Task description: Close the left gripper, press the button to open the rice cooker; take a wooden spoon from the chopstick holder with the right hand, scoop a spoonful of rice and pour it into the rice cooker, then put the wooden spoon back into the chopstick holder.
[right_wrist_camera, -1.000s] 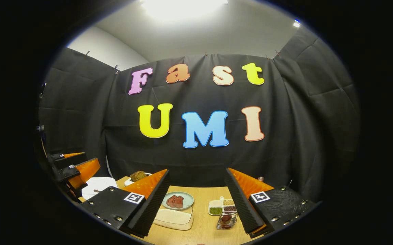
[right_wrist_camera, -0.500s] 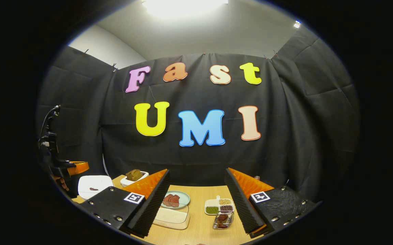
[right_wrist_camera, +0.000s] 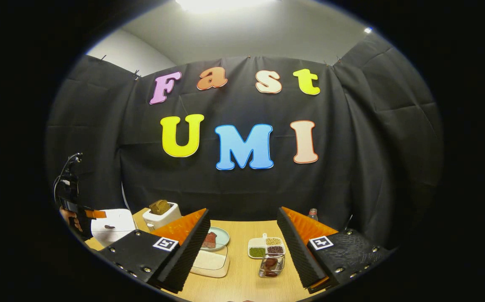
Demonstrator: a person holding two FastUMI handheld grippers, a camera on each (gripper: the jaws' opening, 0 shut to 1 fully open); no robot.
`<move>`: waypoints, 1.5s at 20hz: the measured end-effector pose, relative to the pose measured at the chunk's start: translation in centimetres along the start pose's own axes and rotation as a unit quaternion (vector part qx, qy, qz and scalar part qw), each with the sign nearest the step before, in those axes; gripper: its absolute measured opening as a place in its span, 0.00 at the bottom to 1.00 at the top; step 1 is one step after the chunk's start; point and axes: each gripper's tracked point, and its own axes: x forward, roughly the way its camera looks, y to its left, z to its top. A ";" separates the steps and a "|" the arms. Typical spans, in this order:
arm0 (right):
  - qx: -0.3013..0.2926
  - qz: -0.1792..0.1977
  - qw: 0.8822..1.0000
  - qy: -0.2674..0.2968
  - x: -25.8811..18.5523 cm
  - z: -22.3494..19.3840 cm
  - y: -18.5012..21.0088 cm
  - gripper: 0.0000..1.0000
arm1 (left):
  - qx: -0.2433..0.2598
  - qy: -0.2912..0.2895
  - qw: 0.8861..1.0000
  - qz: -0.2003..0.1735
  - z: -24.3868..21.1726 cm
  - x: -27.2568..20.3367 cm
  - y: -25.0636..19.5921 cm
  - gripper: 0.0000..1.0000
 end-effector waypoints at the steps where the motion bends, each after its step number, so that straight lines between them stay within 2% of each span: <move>1: -0.001 0.000 1.000 0.002 0.1 -0.1 0.0 0.98 | 0.010 0.007 1.000 0.010 -0.8 0.6 0.5 0.09; 3: -0.005 0.001 1.000 0.007 0.3 -0.4 0.1 0.98 | 0.011 0.018 1.000 0.017 -2.2 1.7 1.1 0.09; 4: -0.008 0.001 1.000 0.008 0.4 -0.3 0.1 0.98 | 0.006 0.023 1.000 0.016 -2.5 1.8 1.2 0.13; 5: -0.009 0.000 1.000 0.009 0.4 -0.4 0.0 0.98 | 0.003 0.031 0.999 0.019 -3.1 2.3 1.3 0.09; 6: -0.008 0.000 1.000 0.010 0.4 -0.4 0.0 0.98 | 0.000 0.042 0.999 0.019 -4.1 2.5 1.4 0.09; 10: -0.001 0.004 1.000 0.013 0.7 -0.5 0.2 0.98 | -0.002 0.027 0.999 0.025 -2.9 1.6 1.4 0.13; 11: -0.002 0.005 1.000 0.012 0.6 -0.4 0.3 0.98 | 0.000 -0.002 1.000 0.029 -1.2 0.8 1.5 0.09; 13: -0.006 0.006 1.000 0.009 0.6 -0.5 0.2 0.98 | 0.006 -0.088 0.995 0.042 3.6 -1.8 1.8 0.09; 14: -0.004 0.010 1.000 0.010 0.6 -0.5 0.5 0.98 | 0.007 -0.124 0.991 0.042 5.9 -3.4 1.4 0.22; 16: 0.002 0.019 1.000 0.009 0.5 -0.6 1.0 0.98 | 0.016 -0.167 0.985 0.047 8.5 -5.8 0.8 0.63; 18: 0.000 0.024 1.000 0.002 0.2 -0.4 1.2 0.98 | 0.030 -0.205 0.977 0.048 10.9 -7.8 0.0 0.82; 20: -0.007 0.028 1.000 -0.005 0.0 -0.2 1.3 0.98 | 0.044 -0.236 0.970 0.032 12.5 -9.8 -1.8 0.87; 21: -0.010 0.028 1.000 -0.008 -0.1 -0.2 1.2 0.98 | 0.053 -0.250 0.966 0.033 13.0 -10.7 -2.4 0.86; 23: -0.012 0.028 0.999 -0.014 -0.5 -0.1 1.1 0.98 | 0.077 -0.297 0.951 0.038 14.9 -13.2 -3.8 0.86; 26: -0.013 0.026 0.999 -0.018 -1.0 -0.2 0.6 0.98 | 0.100 -0.365 0.925 0.026 16.6 -17.0 -7.1 0.89; 27: -0.014 0.024 0.999 -0.017 -1.1 -0.4 0.3 0.98 | 0.105 -0.370 0.923 0.026 16.6 -17.8 -7.8 0.96; 29: -0.012 0.021 1.000 -0.015 -1.5 -0.6 -0.1 0.98 | 0.105 -0.367 0.924 0.017 16.1 -18.3 -9.3 0.97; 30: -0.012 0.019 1.000 -0.016 -1.6 -0.6 -0.3 0.98 | 0.096 -0.359 0.928 0.007 15.8 -18.4 -10.0 0.91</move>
